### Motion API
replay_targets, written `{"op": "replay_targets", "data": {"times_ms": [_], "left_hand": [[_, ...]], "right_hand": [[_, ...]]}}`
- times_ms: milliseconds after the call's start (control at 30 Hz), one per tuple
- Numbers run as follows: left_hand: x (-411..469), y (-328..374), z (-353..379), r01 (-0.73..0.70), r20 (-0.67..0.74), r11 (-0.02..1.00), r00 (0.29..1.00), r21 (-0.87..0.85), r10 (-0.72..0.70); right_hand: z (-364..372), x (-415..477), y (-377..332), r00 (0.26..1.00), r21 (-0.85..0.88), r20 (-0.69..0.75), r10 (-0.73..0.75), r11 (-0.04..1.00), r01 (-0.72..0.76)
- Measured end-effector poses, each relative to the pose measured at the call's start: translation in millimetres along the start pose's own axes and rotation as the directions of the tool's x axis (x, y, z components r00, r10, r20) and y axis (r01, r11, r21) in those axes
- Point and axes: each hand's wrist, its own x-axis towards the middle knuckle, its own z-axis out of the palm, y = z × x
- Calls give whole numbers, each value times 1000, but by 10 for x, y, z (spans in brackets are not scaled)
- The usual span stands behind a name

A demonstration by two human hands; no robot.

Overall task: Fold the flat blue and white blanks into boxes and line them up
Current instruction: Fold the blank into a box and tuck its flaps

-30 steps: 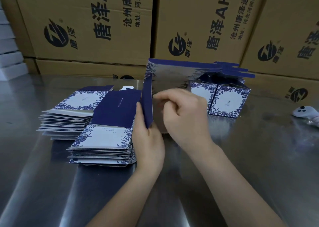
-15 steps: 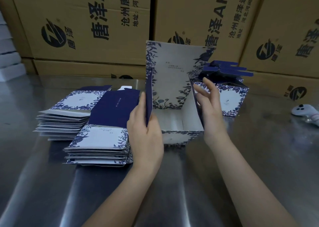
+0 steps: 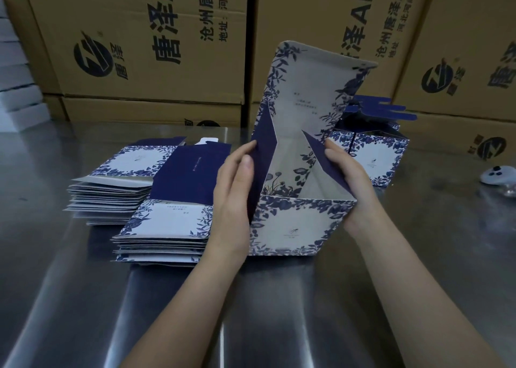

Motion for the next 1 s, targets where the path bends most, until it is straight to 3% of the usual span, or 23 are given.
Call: {"op": "replay_targets", "data": {"times_ms": [133,433,600,867,1000], "left_hand": [[-18,-4,-1,-23,29,998,999,-63,25],[-13,-38,8,90,19,994,996,-57,-89],[13,-29,8,114,-1,992,993,-46,-114],[64,-27,5,155,-15,984,988,90,-154],[69,-38,12,126,-8,984,992,130,-126]], "right_hand": [[-35,-10,-25,999,-24,17,29,999,-29],[53,52,-102,999,-217,6,42,975,-40],[4,-13,-50,999,-77,-4,34,996,-35],[35,28,-59,997,-239,-64,35,970,-49],[-14,-15,-2,999,-153,-42,-20,988,14]]}}
